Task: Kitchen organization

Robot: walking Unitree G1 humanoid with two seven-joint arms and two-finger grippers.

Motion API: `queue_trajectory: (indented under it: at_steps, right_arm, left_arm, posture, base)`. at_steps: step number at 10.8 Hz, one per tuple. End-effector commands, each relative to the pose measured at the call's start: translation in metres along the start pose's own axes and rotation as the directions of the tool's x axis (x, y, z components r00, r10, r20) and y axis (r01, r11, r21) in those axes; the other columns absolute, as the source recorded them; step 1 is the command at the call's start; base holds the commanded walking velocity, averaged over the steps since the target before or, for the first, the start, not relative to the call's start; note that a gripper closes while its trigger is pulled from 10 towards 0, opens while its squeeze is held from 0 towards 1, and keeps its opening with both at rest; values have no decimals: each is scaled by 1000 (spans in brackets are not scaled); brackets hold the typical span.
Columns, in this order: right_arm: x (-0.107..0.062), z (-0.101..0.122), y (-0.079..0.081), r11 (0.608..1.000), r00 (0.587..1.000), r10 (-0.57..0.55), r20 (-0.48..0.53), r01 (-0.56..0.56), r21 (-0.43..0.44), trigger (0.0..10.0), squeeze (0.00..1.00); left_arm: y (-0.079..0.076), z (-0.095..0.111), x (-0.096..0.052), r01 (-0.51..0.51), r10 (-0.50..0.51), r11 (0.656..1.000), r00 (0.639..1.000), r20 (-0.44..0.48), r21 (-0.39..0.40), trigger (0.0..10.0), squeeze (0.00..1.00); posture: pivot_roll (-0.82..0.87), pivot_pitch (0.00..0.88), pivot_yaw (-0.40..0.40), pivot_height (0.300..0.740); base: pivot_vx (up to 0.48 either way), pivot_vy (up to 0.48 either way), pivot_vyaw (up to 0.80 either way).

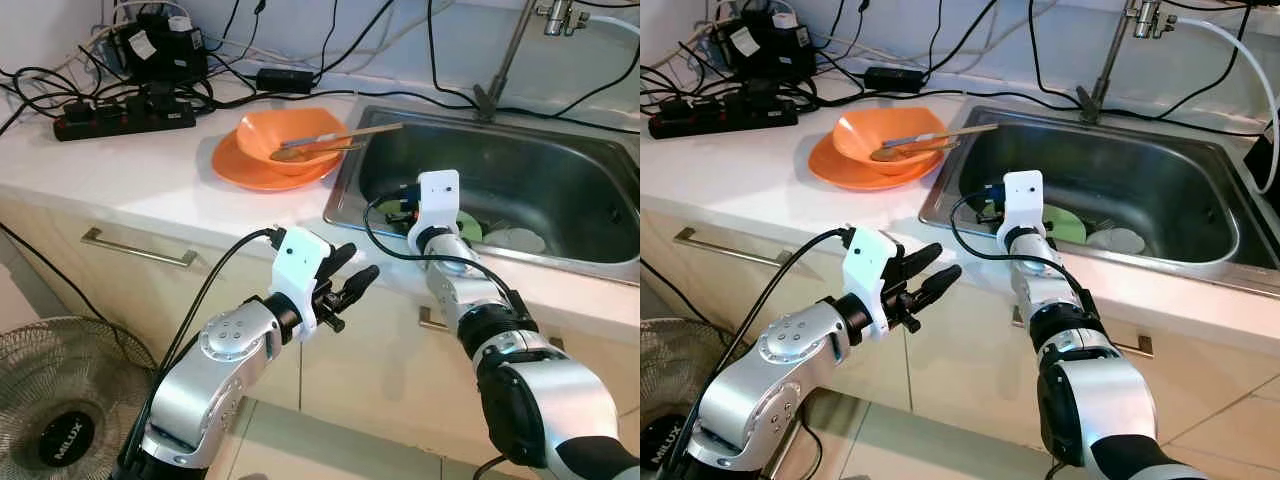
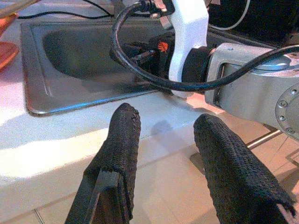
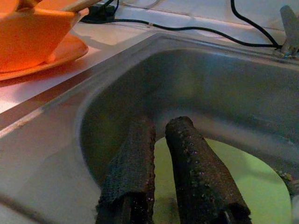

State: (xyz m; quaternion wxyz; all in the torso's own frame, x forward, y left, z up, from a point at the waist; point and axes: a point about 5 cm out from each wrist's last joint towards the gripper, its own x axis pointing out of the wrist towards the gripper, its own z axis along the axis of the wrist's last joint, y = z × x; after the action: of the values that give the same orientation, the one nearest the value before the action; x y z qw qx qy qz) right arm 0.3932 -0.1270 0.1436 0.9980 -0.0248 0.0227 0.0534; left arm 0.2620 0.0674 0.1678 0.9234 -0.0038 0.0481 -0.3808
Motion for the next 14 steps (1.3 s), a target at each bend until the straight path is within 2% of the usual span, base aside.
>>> queue_trajectory:
  at_steps: [1, 4, 5, 6, 8, 9, 10, 12, 14]
  right_arm:
    - [1, -1, 2, 1000, 1000, 4, -17, -4, -14, 10000, 0]
    - [2, 4, 0, 1000, 1000, -2, -2, 2, -11, 10000, 0]
    - [4, 13, -2, 1000, 999, -6, 47, 6, -12, 10000, 0]
    - [5, 34, -9, 1000, 987, -22, 158, 25, -14, 10000, 0]
    - [4, 52, -14, 1000, 966, -24, 259, 26, -5, 10000, 0]
    - [-6, 61, -16, 1000, 930, -27, 367, 26, 7, 10000, 0]
    - [-14, 62, -15, 999, 914, -30, 405, 32, 1, 10000, 0]
    - [-25, 55, -16, 998, 900, -57, 432, 51, 26, 10000, 0]
    - [-35, 43, -18, 995, 908, -98, 407, 86, 47, 10000, 0]
  left_arm:
    - [-1, 3, -1, -8, 8, 1000, 1000, 4, -2, 10000, 0]
    - [1, 4, 0, -17, 17, 1000, 1000, 7, -2, 10000, 0]
    - [6, 7, 2, -39, 39, 999, 999, 26, 21, 10000, 0]
    - [17, 17, 6, -144, 135, 987, 984, 113, 74, 10000, 0]
    - [31, 30, 11, -289, 252, 948, 937, 242, 132, 10000, 0]
    - [44, 41, 13, -401, 351, 910, 878, 325, 101, 10000, 0]
    - [49, 41, 17, -429, 375, 897, 868, 326, 109, 10000, 0]
    - [57, 40, 23, -471, 404, 875, 840, 363, 115, 10000, 0]
    - [65, 43, 26, -507, 430, 855, 810, 399, 109, 10000, 0]
  posture:
    - [300, 112, -32, 740]
    - [296, 110, -32, 740]
    - [285, 106, -30, 740]
    - [269, 99, -33, 740]
    - [237, 87, -42, 740]
    - [224, 75, -45, 740]
    - [223, 70, -47, 740]
    - [208, 56, -35, 740]
    - [198, 38, -24, 740]
  base:
    - [0, 0, 0]
    - [0, 0, 0]
    - [0, 0, 0]
    - [0, 0, 0]
    - [0, 0, 0]
    - [0, 0, 0]
    - [0, 0, 0]
    - [0, 0, 0]
    - [0, 0, 0]
